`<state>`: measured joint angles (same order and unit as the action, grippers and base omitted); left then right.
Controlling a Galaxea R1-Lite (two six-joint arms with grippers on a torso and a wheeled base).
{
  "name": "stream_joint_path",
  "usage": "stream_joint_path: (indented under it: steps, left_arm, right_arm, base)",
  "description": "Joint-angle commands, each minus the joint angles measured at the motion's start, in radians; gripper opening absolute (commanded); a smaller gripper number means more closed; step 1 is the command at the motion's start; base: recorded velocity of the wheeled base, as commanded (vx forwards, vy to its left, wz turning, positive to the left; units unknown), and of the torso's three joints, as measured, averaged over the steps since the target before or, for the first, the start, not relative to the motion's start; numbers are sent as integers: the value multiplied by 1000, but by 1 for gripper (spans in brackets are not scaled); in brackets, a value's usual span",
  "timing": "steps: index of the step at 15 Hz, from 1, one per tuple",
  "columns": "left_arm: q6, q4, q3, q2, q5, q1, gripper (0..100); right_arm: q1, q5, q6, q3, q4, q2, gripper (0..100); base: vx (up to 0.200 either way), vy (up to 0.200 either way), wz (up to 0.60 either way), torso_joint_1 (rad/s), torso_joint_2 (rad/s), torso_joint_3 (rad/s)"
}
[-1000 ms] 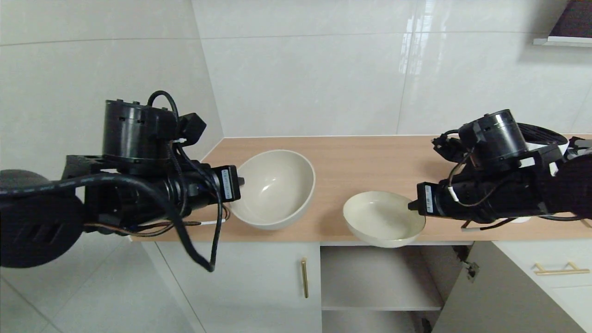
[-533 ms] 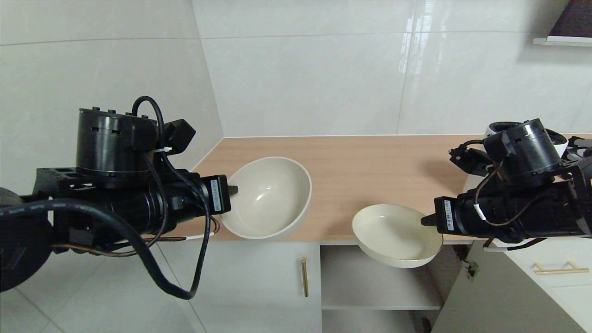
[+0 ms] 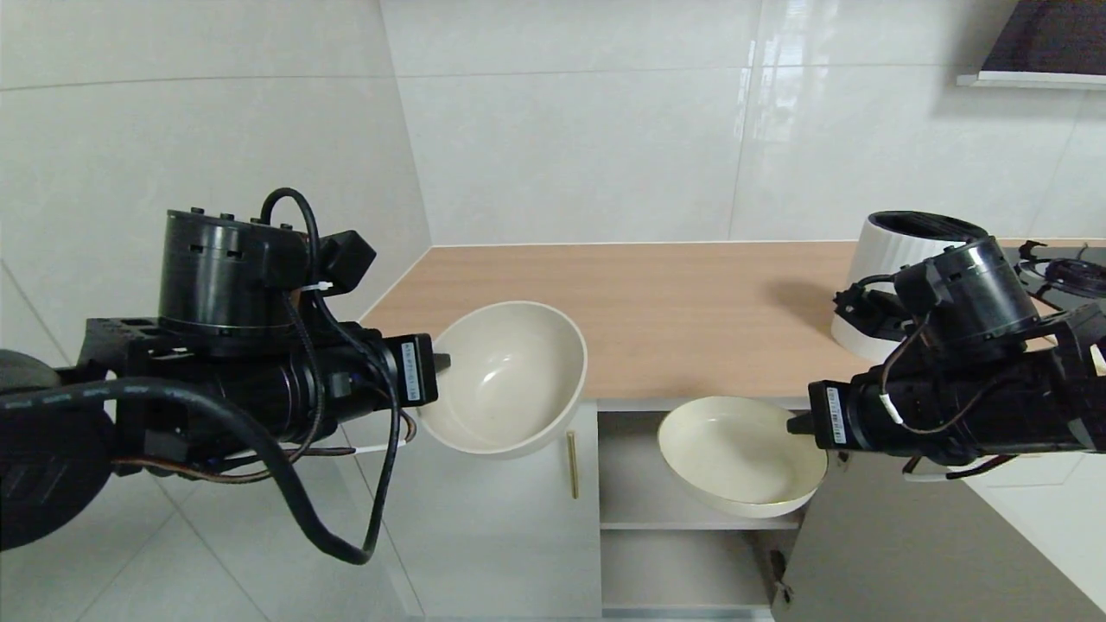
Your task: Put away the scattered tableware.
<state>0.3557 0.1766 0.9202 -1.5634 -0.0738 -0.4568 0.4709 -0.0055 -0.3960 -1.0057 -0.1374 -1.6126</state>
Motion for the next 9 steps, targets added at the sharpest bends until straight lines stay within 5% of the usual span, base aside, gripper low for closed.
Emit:
stream_joint_path:
  steps: [1,4,9]
  left_arm:
    - [0,0,0,-14,-1,1,0]
    - [0,1,0,-20,-1,1,0]
    - [0,1,2,-27,-1,1,0]
  right_arm:
    - [0,-1,0,-1,1,-13,0]
    - [0,-4,3,1,1,-29,0]
    - [0,-5,3,1,7,-38,0]
  base:
    - [0,0,0,0,0,0]
    - [0,0,0,-22,68,35]
    - [0,0,0,-167,439,260]
